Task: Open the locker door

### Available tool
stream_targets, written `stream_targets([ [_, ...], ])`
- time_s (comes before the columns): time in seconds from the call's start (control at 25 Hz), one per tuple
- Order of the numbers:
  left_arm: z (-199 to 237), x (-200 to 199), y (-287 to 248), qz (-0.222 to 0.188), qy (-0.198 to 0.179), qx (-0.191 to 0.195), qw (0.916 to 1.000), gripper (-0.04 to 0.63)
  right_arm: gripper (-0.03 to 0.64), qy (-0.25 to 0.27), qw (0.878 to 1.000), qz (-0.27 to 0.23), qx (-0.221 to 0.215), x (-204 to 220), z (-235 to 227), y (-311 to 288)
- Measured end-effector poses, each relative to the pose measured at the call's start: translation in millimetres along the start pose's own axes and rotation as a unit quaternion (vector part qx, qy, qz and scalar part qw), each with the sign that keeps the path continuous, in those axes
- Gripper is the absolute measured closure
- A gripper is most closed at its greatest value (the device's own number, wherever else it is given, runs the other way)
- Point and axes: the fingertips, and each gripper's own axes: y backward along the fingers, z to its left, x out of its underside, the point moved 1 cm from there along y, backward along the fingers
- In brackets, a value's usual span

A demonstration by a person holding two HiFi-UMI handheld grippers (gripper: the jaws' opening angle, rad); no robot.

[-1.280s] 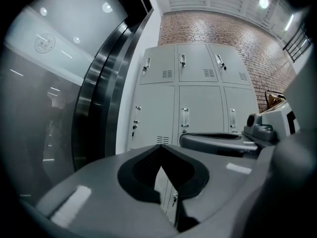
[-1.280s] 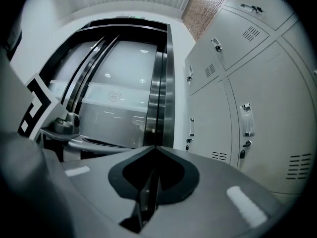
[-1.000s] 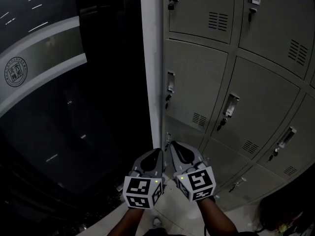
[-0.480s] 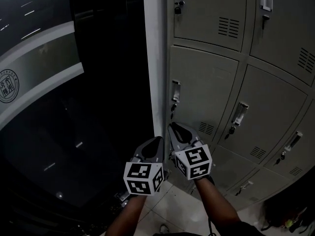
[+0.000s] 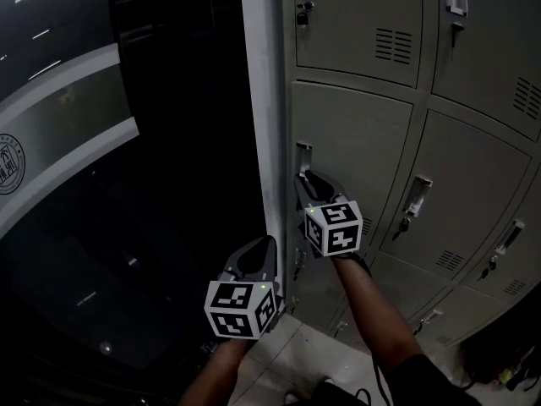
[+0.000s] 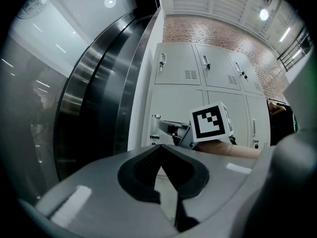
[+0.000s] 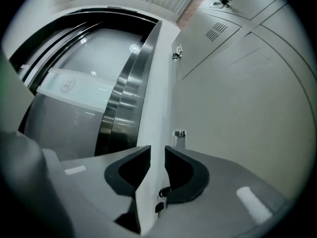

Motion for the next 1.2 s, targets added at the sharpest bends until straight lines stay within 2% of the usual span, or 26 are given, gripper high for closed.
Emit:
stream_targets([
  [0.32, 6, -11, -14, -0.002, -0.013, -0.004, 0.9999, 0.591, 0.538, 0.002, 1.000, 0.010, 0.005, 2, -13, -38],
  [0.56, 9, -16, -22, -0.009, -0.019, -0.006, 0.9998, 0.591, 0.492, -0.037, 0.999, 0.007, 0.033, 7, -25, -48],
  [0.72, 13, -19, -25, -0.011, -0.027, -0.011, 0.9995, 0.591, 0.492, -0.055, 0.998, 0.006, 0.033, 8, -24, -54],
  [0.96, 19, -21, -25, -0.015, -0.023, -0.016, 0.9995, 0.591, 0.495, -0.053, 0.998, 0.008, 0.037, 8, -23, -58],
  [1.2, 20, -17, -27, -0.011, -0.016, -0.016, 0.9997, 0.591, 0.554, -0.051, 0.998, 0.019, 0.039, 8, -30, -55],
])
